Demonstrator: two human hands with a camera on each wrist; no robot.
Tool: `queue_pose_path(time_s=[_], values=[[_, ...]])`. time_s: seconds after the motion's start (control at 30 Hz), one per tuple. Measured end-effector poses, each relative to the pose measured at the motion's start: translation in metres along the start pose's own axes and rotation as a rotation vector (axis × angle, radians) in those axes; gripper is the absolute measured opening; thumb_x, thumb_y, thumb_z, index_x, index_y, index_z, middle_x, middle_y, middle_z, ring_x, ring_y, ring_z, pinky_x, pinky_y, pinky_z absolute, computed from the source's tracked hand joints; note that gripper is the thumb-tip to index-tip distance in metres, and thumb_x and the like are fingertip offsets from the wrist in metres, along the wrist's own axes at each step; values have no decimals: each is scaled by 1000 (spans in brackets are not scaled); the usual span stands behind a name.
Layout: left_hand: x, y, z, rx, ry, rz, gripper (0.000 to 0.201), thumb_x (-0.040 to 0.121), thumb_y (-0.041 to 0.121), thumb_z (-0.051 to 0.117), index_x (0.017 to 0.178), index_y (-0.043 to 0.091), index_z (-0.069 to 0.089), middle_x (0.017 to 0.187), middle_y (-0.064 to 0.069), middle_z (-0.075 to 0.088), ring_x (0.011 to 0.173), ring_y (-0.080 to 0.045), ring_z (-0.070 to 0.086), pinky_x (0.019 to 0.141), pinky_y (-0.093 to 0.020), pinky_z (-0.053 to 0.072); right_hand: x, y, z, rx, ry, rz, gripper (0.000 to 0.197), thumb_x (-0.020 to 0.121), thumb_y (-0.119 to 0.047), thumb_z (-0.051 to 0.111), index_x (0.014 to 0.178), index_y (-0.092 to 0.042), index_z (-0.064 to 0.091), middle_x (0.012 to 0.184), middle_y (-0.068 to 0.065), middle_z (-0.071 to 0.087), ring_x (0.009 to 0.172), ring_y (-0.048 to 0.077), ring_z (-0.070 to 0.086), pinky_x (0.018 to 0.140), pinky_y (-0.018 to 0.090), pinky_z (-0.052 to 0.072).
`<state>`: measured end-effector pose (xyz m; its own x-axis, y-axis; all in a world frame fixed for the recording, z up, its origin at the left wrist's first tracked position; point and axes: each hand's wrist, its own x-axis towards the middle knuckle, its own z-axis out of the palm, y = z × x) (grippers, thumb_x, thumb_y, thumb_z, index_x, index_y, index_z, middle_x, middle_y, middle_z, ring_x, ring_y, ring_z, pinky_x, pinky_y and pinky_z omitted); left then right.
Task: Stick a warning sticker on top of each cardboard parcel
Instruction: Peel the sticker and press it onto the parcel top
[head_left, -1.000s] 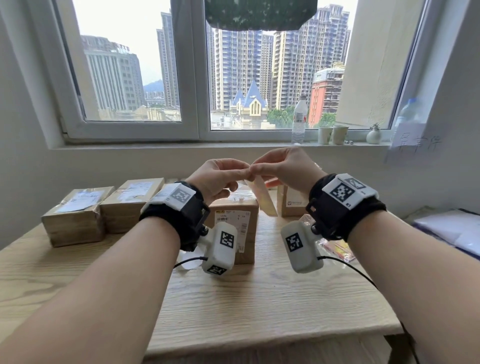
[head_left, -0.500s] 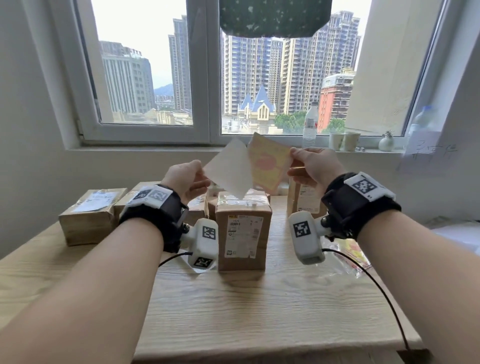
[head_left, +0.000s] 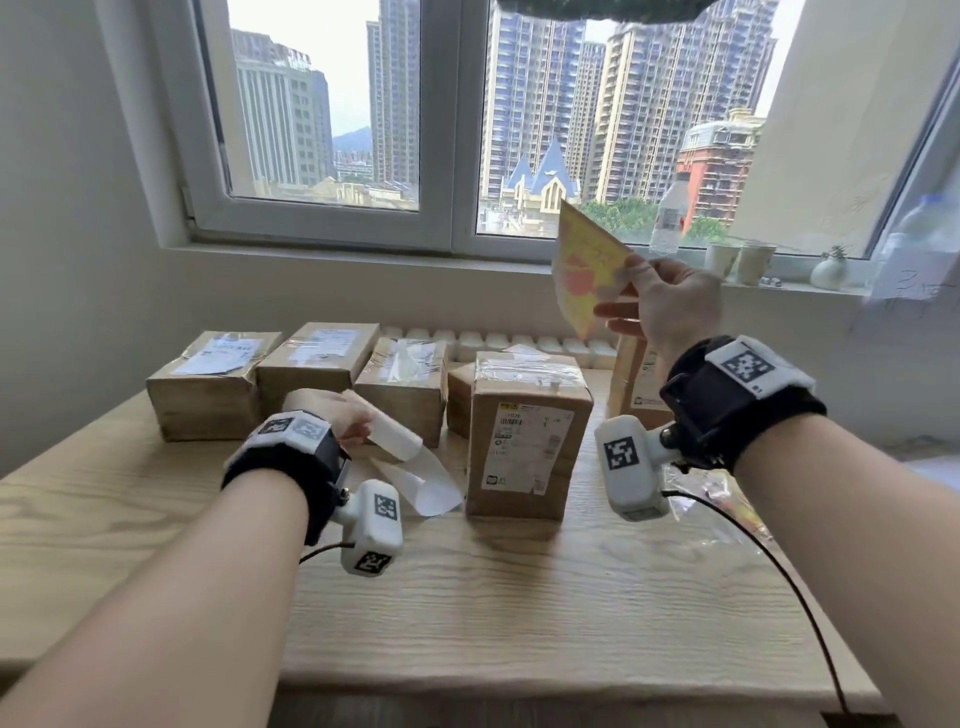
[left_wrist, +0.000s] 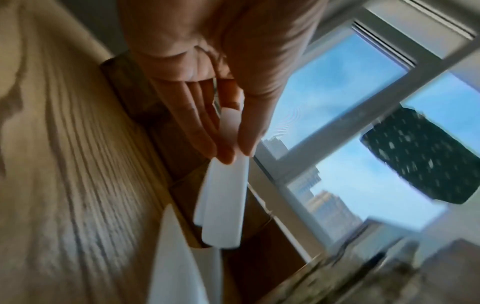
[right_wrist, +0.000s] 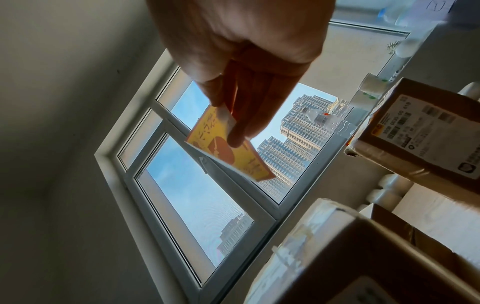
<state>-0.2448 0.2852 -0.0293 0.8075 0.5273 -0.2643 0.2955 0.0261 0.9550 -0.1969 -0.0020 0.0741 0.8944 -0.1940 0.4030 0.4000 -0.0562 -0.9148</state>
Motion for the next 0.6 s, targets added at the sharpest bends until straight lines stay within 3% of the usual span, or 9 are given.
queue_pose_path(time_s=[0.03,0.07,0.17,0.27,0.37,0.47,0.53,0.6], values=[[4,-2,0,91,56,54,9,82,-8,67,79,-2,60,63,-17,64,52,-22,67,66,-32,60,1,2,3,-13,-8,-3,18,96,-24,57,88,-10,65,75,1,72,51,12,69,51,29,56],[9,-4,0,195,92,94,15,74,-5,76,78,5,65,71,-16,68,67,-24,70,77,-39,60,2,4,6,-26,-19,-4,19,96,-24,57,91,-8,66,77,2,73,53,12,69,52,29,56],[6,-6,5,466,21,132,21,62,-1,81,67,19,76,83,-4,74,84,-19,70,86,-34,57,4,11,11,-59,-47,-9,21,96,-25,58,93,-7,67,81,5,74,57,12,70,53,28,57],[-1,-5,17,561,-116,146,30,65,-7,69,74,20,80,85,-4,73,85,-17,68,80,-32,59,3,16,12,-82,-57,-19,23,96,-26,58,98,-5,69,82,5,74,64,17,71,52,25,57],[-8,-2,26,542,-189,110,31,72,-8,61,85,13,78,88,-6,72,80,-21,70,61,-28,56,3,18,13,-83,-66,-29,25,96,-25,58,100,-4,69,84,9,74,70,23,71,53,27,57],[-10,7,27,451,-66,159,18,75,3,63,83,13,76,84,-1,73,67,-14,70,42,-14,42,2,19,13,-92,-82,-33,23,96,-25,58,99,-5,69,87,11,74,73,25,72,58,31,58],[-13,21,27,383,6,226,8,78,15,68,82,14,75,84,3,74,70,-11,66,47,-17,41,3,19,13,-105,-82,-43,24,95,-25,58,100,-5,69,88,11,74,75,25,73,62,35,59],[-21,39,32,248,-74,273,9,86,19,66,88,15,74,82,4,72,68,-9,61,51,-19,46,3,17,14,-131,-75,-62,25,95,-27,59,102,-5,70,87,9,74,75,24,73,66,40,60]])
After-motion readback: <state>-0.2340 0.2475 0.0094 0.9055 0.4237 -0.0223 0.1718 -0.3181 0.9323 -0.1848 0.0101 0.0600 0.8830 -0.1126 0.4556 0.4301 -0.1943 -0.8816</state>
